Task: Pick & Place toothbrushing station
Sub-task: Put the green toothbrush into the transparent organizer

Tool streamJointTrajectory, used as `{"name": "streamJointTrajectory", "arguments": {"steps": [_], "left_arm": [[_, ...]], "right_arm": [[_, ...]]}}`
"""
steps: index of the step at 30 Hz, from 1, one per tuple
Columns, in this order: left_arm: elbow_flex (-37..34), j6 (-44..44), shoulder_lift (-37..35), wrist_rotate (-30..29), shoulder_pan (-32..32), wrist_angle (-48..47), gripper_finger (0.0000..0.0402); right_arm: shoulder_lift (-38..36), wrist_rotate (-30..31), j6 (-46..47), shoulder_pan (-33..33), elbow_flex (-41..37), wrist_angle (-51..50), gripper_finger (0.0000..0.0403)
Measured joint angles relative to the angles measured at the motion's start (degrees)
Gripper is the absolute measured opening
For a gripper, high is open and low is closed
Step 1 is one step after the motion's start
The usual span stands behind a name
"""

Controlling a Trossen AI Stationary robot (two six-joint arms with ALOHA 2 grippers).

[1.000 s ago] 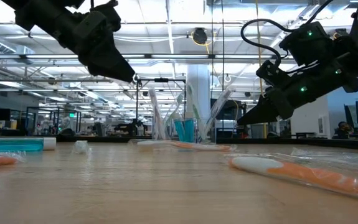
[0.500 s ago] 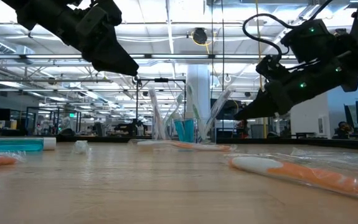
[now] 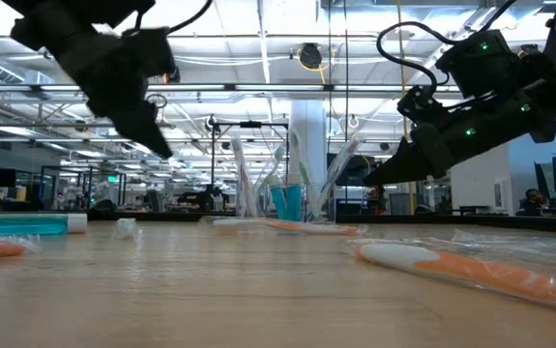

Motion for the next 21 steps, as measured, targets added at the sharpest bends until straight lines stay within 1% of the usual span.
{"name": "streamJointTrajectory", "arguments": {"steps": [3, 6, 10, 15, 18, 21], "left_arm": [[0.0, 2.5, 0.0, -4.3, -0.6, -4.0, 0.0202], [0.0, 2.5, 0.0, -7.7, -1.1, -6.8, 0.0202], [-0.1, 1.0, 0.0, -8.0, -2.0, -8.8, 0.0202], [-0.1, 0.9, 2.4, -8.0, -3.9, -8.0, 0.0202], [-0.1, 4.4, 5.6, -7.6, -5.3, -7.4, 0.0202], [-0.1, 10.4, 8.9, -7.5, -6.1, -7.2, 0.0202]], "right_arm": [[0.0, 0.0, -0.1, 0.0, 0.0, -0.1, 0.0141], [0.0, 0.0, -0.1, 0.0, 0.0, -0.5, 0.0141], [0.0, 0.0, -0.1, 0.0, 0.0, -1.0, 0.0141], [0.0, 0.0, -0.2, 0.0, 0.0, -1.1, 0.0141], [0.0, 0.0, -0.2, 0.0, 0.0, -1.3, 0.0141], [0.0, 0.0, -0.2, 0.0, 0.0, -1.3, 0.0141]]}}
